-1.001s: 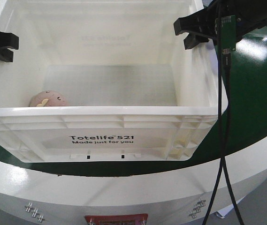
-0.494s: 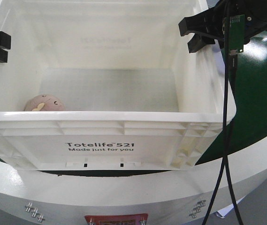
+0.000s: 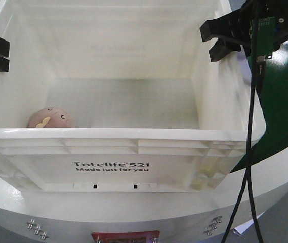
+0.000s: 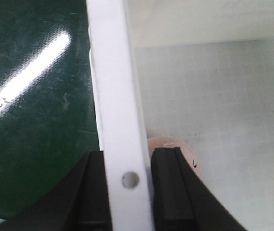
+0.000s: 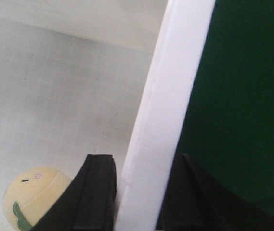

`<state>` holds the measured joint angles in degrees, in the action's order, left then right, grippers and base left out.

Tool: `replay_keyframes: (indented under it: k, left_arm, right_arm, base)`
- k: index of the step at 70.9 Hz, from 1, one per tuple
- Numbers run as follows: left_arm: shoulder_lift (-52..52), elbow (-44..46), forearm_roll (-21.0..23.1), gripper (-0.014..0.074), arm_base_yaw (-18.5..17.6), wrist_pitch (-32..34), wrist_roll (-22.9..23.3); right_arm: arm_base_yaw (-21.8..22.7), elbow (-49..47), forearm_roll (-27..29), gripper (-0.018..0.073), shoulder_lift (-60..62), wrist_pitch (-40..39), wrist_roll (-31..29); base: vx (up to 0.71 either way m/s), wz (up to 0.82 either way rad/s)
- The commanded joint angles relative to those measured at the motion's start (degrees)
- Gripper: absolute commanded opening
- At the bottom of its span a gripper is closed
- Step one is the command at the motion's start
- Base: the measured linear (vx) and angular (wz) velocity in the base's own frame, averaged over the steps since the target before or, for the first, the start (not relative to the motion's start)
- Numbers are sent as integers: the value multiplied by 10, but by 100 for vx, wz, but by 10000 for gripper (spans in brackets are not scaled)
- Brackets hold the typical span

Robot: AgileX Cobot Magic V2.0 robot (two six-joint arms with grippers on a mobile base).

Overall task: Place moving items into box and shelve
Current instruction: 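Lift the crate with both grippers toward the robot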

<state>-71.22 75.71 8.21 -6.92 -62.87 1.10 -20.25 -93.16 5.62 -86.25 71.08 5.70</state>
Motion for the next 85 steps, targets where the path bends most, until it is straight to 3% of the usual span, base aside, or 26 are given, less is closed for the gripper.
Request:
replay_keyframes:
  k: [1,61,85]
  left_arm:
    - [25,24,45,-4,-1,69,-1]
    - [36,24,96,-4,-1,74,-11]
    - [36,24,95,-4,-1,79,-11]
  right_arm:
    - [-1,-23,52,-4,34,-40,-21]
    - [-1,-23,100,-4,35,-34,-28]
    - [-1,-23,100,-4,35,-27,-29]
  base:
    - [0,0]
    - [0,0]
    - [0,0]
